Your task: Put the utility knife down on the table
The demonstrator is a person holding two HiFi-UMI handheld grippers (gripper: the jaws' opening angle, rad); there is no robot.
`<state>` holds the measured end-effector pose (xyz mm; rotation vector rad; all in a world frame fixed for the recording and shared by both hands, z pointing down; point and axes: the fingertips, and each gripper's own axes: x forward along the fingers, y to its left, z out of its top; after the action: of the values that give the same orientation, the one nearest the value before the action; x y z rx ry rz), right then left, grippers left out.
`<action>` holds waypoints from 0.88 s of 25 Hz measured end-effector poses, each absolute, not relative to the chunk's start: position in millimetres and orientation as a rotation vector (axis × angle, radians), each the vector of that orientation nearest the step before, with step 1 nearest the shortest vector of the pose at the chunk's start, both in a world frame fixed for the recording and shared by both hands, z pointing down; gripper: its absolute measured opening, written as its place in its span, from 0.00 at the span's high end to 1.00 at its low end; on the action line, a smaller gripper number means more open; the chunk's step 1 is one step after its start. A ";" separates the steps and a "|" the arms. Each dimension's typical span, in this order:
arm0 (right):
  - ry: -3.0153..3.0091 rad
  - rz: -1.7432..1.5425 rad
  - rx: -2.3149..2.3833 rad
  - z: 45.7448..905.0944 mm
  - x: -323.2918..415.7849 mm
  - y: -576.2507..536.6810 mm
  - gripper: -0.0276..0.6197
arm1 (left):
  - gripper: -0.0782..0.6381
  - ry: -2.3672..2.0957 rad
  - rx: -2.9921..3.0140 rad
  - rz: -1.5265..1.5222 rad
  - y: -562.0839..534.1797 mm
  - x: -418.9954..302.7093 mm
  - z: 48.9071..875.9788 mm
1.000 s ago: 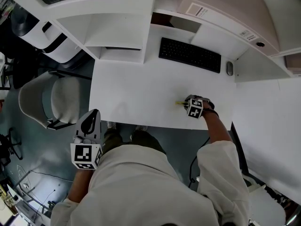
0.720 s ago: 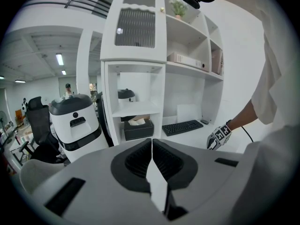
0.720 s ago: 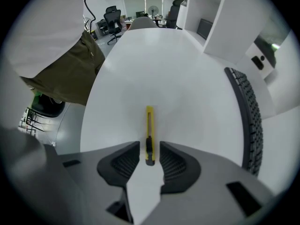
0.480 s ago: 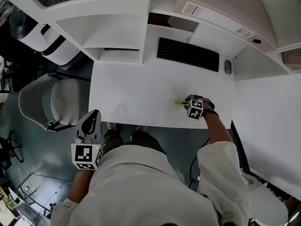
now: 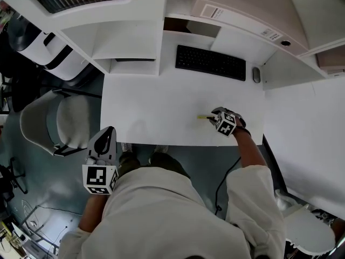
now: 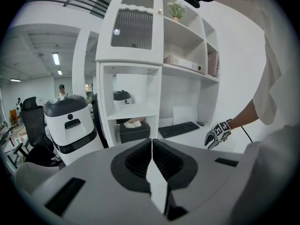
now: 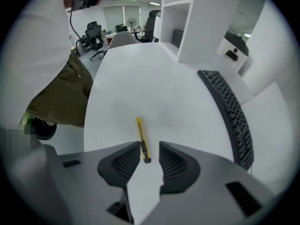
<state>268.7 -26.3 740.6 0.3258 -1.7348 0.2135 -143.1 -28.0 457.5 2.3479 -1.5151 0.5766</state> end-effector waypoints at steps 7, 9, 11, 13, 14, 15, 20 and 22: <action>-1.850 0.304 0.611 690.5 263.6 -36.4 0.77 | 0.88 -1.444 2.412 0.550 -36.8 -132.1 451.0; -1.869 0.319 0.677 677.0 263.8 -36.0 0.77 | 0.88 -1.417 2.434 0.543 -39.2 -127.4 449.8; -1.883 0.333 0.741 665.3 266.1 -34.2 0.77 | 0.88 -1.389 2.457 0.535 -41.6 -122.6 448.3; -1.908 0.352 0.813 653.9 267.8 -33.1 0.77 | 0.88 -1.362 2.480 0.526 -44.3 -118.1 445.9; -1.922 0.362 0.854 646.3 267.9 -33.3 0.77 | 0.88 -1.350 2.492 0.522 -45.9 -115.9 444.6; -1.930 0.371 0.897 638.1 268.3 -33.4 0.77 | 0.88 -1.337 2.502 0.518 -47.3 -113.9 443.3; -1.959 0.406 1.094 597.7 266.2 -29.2 0.78 | 0.88 -1.275 2.548 0.505 -52.1 -105.2 439.6; -1.976 0.410 1.186 580.0 264.2 -27.1 0.78 | 0.88 -1.250 2.567 0.498 -54.7 -102.5 437.7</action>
<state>264.2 -27.1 580.0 1.1862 -1.9760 0.4095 -102.5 -54.7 437.7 2.5673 -1.2504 0.4983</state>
